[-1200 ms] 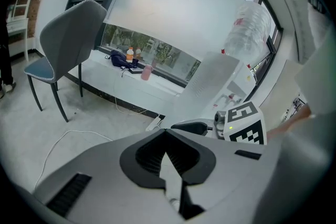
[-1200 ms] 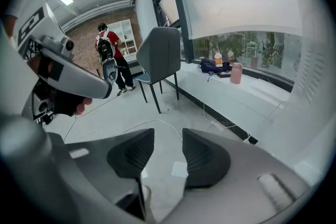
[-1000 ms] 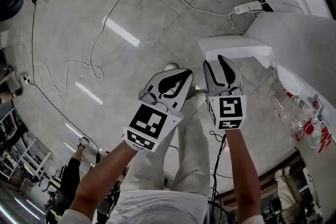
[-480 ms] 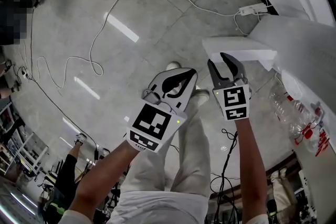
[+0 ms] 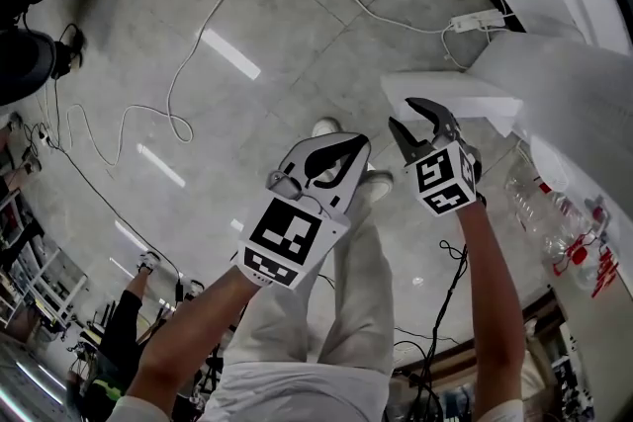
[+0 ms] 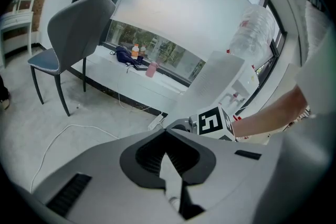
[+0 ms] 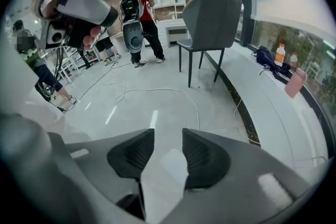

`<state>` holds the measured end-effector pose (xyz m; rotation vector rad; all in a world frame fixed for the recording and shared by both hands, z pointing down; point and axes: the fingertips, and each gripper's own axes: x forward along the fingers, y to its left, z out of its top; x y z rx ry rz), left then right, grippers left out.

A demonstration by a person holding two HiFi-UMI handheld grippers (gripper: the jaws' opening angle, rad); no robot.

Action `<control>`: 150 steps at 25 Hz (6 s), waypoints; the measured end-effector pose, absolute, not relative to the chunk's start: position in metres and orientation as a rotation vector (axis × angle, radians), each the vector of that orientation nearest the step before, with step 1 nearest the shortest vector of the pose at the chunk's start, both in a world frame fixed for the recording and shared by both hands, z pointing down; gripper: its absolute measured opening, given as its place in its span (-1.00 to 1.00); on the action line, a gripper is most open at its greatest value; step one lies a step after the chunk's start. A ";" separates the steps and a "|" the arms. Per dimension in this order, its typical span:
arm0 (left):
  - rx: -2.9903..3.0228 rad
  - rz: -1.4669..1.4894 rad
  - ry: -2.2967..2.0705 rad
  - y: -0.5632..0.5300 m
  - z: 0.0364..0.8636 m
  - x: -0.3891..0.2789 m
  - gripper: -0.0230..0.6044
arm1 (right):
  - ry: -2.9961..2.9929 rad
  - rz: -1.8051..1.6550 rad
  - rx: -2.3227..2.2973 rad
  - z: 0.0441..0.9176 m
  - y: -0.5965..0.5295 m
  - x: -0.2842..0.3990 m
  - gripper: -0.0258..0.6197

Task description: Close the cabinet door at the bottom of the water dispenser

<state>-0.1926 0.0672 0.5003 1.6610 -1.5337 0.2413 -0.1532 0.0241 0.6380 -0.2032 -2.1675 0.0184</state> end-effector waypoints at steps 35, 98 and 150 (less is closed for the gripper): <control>1.699 0.271 -1.481 0.057 0.505 -0.165 -0.91 | -1.897 -0.372 -0.494 0.700 0.034 -0.119 -0.29; 1.884 0.424 -1.258 0.030 0.506 -0.042 -0.91 | -2.095 0.323 -0.006 0.688 0.061 -0.018 -0.37; 2.010 0.532 -1.057 0.019 0.511 0.058 -0.91 | -1.873 0.532 0.588 0.694 0.025 0.141 -0.51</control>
